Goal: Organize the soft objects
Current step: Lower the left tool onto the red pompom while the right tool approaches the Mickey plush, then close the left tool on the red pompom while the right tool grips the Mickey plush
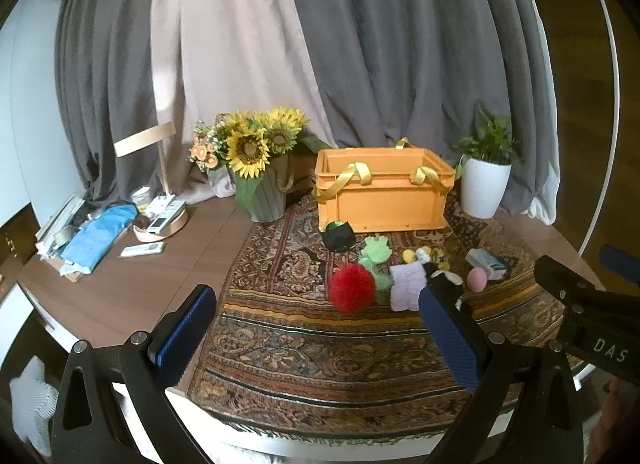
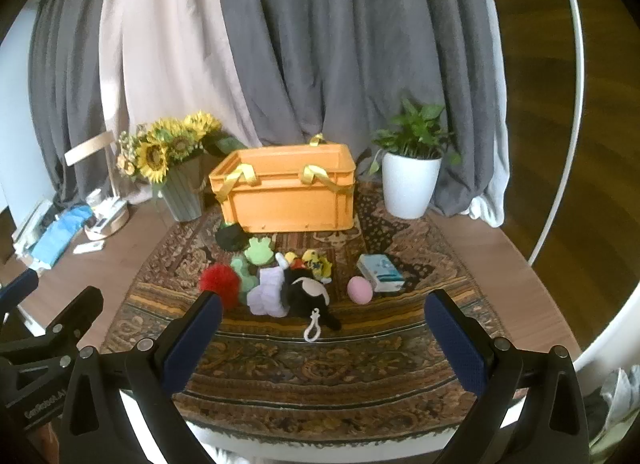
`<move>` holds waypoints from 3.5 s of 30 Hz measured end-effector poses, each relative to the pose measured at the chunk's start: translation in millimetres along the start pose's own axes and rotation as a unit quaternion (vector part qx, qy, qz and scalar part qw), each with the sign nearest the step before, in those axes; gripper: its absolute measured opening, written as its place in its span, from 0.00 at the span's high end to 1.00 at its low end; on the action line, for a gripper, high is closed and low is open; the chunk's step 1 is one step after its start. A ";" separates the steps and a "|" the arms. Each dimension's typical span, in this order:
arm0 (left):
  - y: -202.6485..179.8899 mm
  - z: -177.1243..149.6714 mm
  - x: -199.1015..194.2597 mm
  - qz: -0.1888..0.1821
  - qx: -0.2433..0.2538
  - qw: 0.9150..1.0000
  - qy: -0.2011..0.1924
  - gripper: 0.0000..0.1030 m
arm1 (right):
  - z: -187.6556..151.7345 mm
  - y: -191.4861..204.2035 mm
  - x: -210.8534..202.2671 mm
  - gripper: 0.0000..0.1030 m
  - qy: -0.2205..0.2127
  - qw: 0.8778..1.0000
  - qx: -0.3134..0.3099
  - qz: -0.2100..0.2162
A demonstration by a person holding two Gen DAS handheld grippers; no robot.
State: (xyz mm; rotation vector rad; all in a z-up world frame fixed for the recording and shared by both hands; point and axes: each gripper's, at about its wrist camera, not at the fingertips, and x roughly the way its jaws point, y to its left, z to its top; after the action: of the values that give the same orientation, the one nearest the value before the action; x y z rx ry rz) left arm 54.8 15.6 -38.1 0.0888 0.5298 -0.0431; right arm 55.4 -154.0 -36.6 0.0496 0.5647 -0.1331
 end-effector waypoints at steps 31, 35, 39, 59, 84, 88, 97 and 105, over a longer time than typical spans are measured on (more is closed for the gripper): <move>-19.0 -23.4 169.1 -0.053 0.054 0.995 0.066 0.04 | -20.6 10.6 159.9 0.11 0.110 0.994 0.004 -0.019; -26.0 -33.1 188.3 -0.045 0.058 0.994 0.083 0.07 | -31.4 9.6 183.8 0.16 0.132 0.991 -0.020 -0.011; -32.5 -41.1 204.8 -0.047 0.064 0.992 0.099 0.09 | -40.7 3.4 199.7 0.17 0.148 0.989 -0.017 -0.005; -42.1 -47.9 263.4 -0.067 0.053 0.986 0.142 0.22 | -42.0 15.0 237.9 0.21 0.144 0.987 -0.064 0.013; -43.2 -32.0 257.4 -0.087 0.037 0.986 0.137 0.62 | -27.9 16.8 246.6 0.46 0.150 0.985 -0.060 0.065; -42.2 -21.9 240.7 -0.084 0.033 0.989 0.119 0.62 | -19.0 11.7 232.0 0.46 0.134 0.987 -0.052 0.065; -44.1 10.0 210.6 -0.087 0.021 0.993 0.073 0.62 | 7.0 5.6 199.3 0.46 0.086 0.993 -0.049 0.071; -46.9 40.3 186.9 -0.086 0.016 0.996 0.036 0.62 | 35.9 -2.3 174.8 0.46 0.039 0.995 -0.045 0.076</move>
State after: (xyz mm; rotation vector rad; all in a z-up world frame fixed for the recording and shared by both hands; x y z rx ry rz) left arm 233.1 -38.3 -101.5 0.0753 0.6088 -0.2168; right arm 220.3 -178.9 -100.1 0.0093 0.6426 0.0433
